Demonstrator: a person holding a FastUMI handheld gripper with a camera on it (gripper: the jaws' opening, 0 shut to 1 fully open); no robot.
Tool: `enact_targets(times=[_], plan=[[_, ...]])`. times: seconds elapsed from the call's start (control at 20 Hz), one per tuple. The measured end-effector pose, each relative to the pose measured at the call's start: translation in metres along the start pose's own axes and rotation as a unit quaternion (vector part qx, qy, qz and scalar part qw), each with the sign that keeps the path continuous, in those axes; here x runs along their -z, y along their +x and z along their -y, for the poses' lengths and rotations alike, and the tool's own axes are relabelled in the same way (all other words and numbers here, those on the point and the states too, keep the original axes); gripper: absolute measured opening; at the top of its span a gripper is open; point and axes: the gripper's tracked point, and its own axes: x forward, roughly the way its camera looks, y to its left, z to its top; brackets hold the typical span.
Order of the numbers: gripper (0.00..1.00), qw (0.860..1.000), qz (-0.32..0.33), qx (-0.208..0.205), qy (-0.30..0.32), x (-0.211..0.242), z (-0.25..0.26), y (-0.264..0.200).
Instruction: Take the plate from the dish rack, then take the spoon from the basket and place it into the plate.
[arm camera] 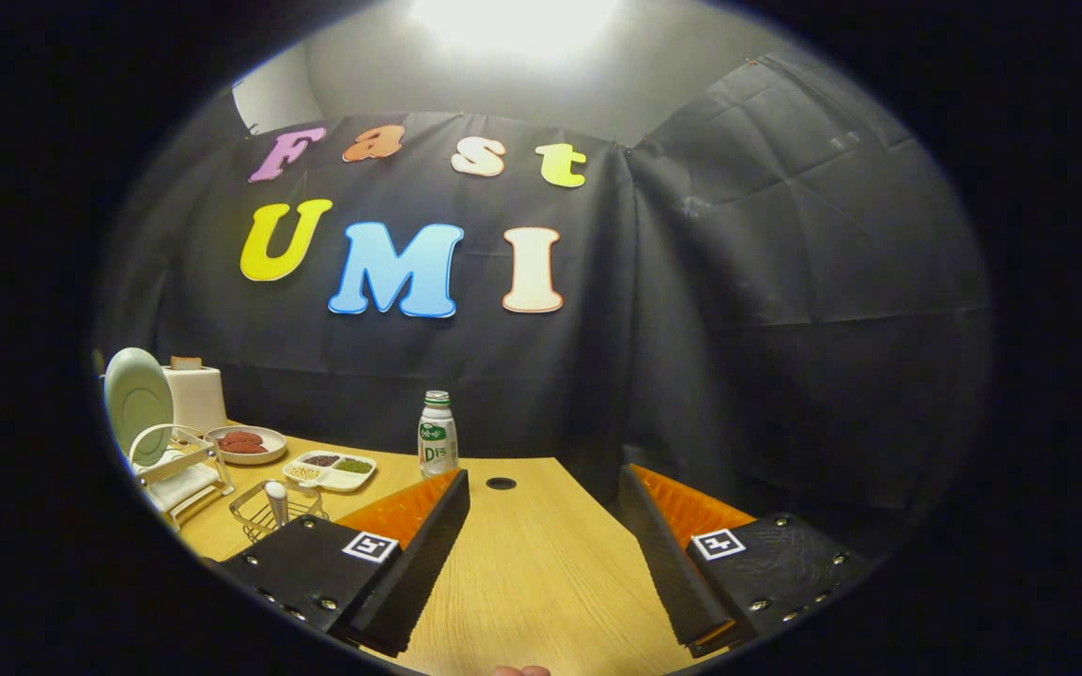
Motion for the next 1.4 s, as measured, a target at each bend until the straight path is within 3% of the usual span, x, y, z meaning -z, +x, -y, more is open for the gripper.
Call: enact_targets(times=[0.35,0.85,1.1,1.4], plan=[[0.98,0.999,-0.046,-0.004,-0.022,-0.077,-0.093,-0.072],[0.98,0.984,-0.024,-0.172,0.028,-0.169,-0.333,-0.087],[0.98,0.975,-0.051,-0.210,0.046,-0.158,-0.401,-0.080],[0.98,0.960,-0.175,-0.212,0.050,-0.097,-0.444,-0.066]])
